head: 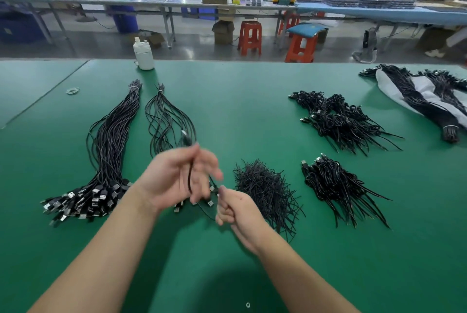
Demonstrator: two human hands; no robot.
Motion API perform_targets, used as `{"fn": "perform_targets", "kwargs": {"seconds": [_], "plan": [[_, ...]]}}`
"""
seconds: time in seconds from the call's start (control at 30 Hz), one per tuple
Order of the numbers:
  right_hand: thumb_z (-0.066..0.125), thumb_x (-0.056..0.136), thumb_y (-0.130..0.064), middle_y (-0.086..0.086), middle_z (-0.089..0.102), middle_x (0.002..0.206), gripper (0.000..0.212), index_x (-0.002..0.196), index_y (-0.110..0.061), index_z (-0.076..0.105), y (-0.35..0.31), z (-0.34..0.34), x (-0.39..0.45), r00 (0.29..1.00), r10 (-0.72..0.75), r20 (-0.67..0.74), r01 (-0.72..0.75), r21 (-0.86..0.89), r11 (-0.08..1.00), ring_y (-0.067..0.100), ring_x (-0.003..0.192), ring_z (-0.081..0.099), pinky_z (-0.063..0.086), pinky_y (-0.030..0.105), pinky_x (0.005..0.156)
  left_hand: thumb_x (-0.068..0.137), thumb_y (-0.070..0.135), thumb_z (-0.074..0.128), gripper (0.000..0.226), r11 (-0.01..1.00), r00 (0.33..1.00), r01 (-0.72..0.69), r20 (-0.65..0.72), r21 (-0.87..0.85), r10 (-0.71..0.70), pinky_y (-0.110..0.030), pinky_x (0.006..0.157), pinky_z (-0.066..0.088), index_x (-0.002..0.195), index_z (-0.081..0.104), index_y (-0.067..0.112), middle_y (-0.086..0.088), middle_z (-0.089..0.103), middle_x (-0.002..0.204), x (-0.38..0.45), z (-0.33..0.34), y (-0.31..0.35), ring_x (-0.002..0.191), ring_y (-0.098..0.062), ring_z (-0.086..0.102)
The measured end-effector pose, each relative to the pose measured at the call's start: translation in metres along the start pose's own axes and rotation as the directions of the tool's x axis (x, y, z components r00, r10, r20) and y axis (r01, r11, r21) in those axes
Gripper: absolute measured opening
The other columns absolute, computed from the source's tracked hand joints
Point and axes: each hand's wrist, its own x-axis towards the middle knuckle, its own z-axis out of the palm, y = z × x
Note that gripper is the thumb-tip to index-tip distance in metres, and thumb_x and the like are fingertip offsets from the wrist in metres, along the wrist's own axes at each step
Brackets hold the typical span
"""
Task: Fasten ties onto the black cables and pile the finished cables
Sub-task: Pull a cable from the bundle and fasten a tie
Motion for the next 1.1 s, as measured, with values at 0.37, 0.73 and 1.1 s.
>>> {"fn": "perform_targets", "kwargs": {"seconds": [0.37,0.73,1.1], "plan": [[0.047,0.103,-0.02,0.0,0.039,0.053,0.042,0.061,-0.017,0.048,-0.002,-0.002,0.003,0.993,0.106,0.045,-0.094,-0.217,0.972,0.013,0.049,0.036,0.039,0.021,0.05,0.107,0.033,0.038,0.042,0.19,0.852,0.487,-0.417,0.852,-0.316,-0.038,0.082,0.058,0.091,0.066,0.006,-0.017,0.072,0.1,-0.014,0.015,-0.037,0.085,-0.025,0.072],[0.048,0.104,-0.025,0.002,0.04,0.054,0.035,0.073,-0.01,0.056,-0.017,-0.001,0.001,0.998,-0.014,0.063,0.032,-0.289,0.957,0.014,0.046,0.037,0.047,0.033,0.057,0.105,0.045,0.037,0.044,0.011,0.896,0.443,-0.442,0.897,-0.05,-0.01,0.053,0.035,0.066,0.045,0.025,0.011,0.048,0.065,-0.018,-0.002,-0.041,0.055,0.009,0.05],[0.056,0.092,-0.054,-0.007,0.054,0.061,0.022,0.108,-0.039,0.06,-0.012,0.0,-0.005,0.991,-0.124,0.047,0.132,-0.422,0.897,0.015,0.052,0.057,0.054,0.046,0.06,0.107,0.035,0.03,0.029,0.008,0.91,0.38,-0.372,0.925,-0.184,-0.018,0.104,0.029,0.117,0.058,0.036,0.011,0.049,0.14,-0.018,-0.008,-0.046,0.128,-0.005,0.043]]}}
